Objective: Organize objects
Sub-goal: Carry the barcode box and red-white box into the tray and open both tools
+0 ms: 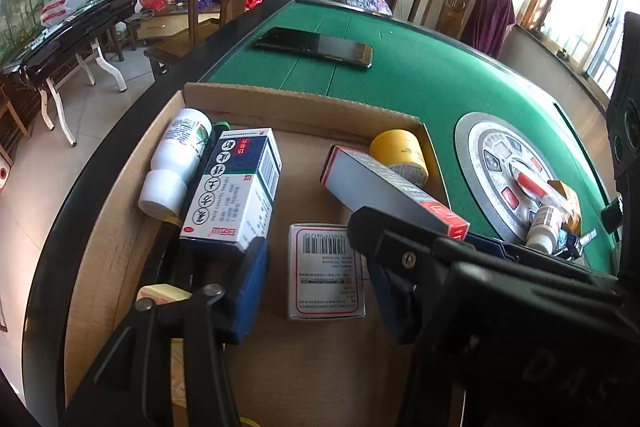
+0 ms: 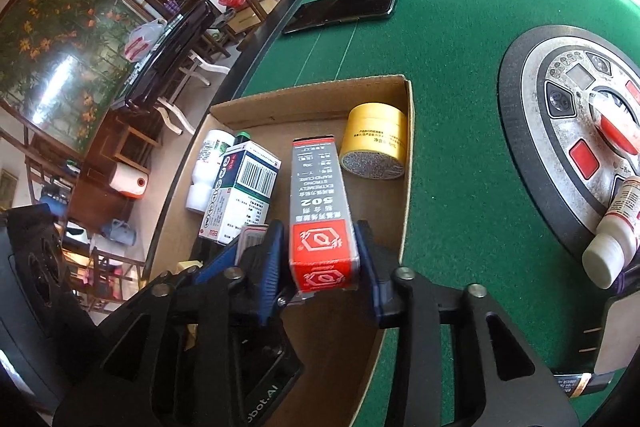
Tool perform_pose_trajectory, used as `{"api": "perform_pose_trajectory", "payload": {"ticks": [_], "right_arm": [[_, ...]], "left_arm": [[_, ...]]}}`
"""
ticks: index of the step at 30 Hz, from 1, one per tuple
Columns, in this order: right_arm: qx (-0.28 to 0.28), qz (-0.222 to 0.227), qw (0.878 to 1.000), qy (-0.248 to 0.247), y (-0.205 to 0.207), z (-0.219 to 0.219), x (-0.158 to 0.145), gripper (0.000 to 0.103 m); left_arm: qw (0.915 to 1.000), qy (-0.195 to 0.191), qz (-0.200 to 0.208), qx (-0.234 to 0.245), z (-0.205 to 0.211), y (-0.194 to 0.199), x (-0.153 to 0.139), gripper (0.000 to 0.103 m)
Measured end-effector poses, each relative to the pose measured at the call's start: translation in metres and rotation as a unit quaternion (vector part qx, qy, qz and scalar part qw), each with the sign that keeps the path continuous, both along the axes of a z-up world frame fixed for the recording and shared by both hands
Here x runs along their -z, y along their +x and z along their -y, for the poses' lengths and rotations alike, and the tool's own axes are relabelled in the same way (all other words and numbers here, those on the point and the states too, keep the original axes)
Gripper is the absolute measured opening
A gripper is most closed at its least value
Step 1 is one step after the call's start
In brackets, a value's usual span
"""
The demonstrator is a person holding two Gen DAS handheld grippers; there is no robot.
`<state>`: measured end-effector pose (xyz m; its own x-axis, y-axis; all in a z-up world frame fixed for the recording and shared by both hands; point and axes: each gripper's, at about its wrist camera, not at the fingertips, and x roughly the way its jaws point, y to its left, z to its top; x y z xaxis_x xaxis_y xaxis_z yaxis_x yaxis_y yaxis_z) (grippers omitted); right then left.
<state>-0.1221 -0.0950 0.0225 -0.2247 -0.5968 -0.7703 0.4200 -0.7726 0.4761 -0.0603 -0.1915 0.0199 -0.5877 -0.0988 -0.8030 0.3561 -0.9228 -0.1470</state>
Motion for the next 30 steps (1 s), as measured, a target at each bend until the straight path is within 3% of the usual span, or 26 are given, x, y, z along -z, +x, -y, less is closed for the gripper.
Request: {"api": "perform_pose_trajectory", "payload": {"ticks": [3, 20, 30], "right_arm": [[-0.004, -0.007, 1.0, -0.004, 0.001, 0.001, -0.003, 0.054], [0.007, -0.05, 0.998, -0.033, 0.01, -0.022, -0.032, 0.054], [0.044, -0.067, 0.995, -0.067, 0.022, -0.083, -0.043, 0.054]], "left_arm": [[0.9999, -0.001, -0.012, -0.009, 0.002, 0.002, -0.004, 0.058], [0.9972, 0.002, -0.07, -0.027, 0.005, 0.011, -0.022, 0.068], [0.9965, 0.011, -0.081, -0.02, 0.003, 0.01, -0.023, 0.068]]}}
